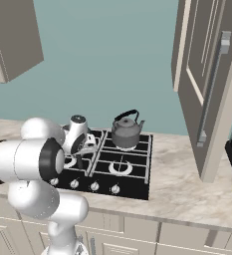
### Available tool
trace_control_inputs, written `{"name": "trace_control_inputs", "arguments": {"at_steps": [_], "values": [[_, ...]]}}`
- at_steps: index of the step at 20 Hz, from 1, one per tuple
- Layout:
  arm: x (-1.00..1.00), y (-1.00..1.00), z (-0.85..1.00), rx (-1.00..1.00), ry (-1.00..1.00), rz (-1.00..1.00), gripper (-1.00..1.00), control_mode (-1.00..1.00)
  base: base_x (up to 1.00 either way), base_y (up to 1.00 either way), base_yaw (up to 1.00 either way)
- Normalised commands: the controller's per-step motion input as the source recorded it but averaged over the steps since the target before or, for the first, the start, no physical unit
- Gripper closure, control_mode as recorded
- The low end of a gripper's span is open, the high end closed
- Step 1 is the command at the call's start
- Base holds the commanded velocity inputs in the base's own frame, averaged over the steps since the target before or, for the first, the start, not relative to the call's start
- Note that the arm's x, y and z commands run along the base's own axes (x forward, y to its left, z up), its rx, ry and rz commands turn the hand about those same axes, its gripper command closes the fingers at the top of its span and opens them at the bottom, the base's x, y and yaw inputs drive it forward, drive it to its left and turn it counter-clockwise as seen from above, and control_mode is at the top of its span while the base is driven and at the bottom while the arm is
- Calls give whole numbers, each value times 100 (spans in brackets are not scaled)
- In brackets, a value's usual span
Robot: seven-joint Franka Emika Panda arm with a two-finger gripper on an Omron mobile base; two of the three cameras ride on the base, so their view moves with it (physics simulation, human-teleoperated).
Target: Pick the pan from the cabinet and place it on the stove. Then turn on the stove burner for the pan.
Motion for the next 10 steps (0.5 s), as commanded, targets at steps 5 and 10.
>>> {"name": "trace_control_inputs", "arguments": {"at_steps": [5,10], "values": [[28,0,-10,0,13,-10,100,-100,0,0,0],[19,0,-1,0,11,-7,100,-100,0,0,0]]}}
